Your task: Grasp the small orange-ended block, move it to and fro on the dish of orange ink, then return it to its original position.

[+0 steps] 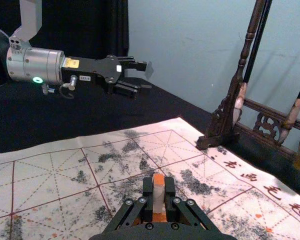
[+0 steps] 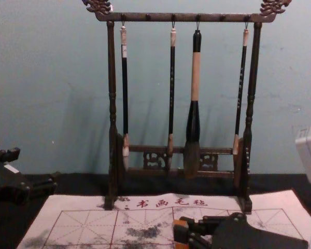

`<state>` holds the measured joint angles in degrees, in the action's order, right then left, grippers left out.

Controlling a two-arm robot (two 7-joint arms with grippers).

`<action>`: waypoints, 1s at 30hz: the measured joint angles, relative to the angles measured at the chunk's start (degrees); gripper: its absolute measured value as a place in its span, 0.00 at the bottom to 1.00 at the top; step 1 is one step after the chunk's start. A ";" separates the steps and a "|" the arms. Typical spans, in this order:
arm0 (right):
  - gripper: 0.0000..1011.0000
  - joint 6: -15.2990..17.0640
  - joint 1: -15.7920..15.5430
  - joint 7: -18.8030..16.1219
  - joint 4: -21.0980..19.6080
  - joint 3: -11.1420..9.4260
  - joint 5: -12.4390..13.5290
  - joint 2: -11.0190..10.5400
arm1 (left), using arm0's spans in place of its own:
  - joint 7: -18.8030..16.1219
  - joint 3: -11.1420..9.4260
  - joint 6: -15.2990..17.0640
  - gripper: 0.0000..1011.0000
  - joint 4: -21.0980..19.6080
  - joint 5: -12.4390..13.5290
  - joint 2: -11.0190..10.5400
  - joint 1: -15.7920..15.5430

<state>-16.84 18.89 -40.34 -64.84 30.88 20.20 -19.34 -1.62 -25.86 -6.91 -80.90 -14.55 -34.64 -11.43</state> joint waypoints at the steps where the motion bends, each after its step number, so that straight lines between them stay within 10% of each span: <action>1: 0.09 0.00 0.05 0.05 0.05 0.00 -0.04 0.01 | 0.00 0.00 0.00 0.99 0.00 0.00 0.00 0.00; 30: 0.09 0.22 -0.40 1.73 0.07 -2.06 -0.45 -0.92 | 0.00 0.00 0.00 0.99 0.00 0.00 0.00 0.00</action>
<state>-16.63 18.48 -38.61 -64.77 28.82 19.76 -20.26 -1.62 -25.86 -6.91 -80.90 -14.55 -34.65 -11.43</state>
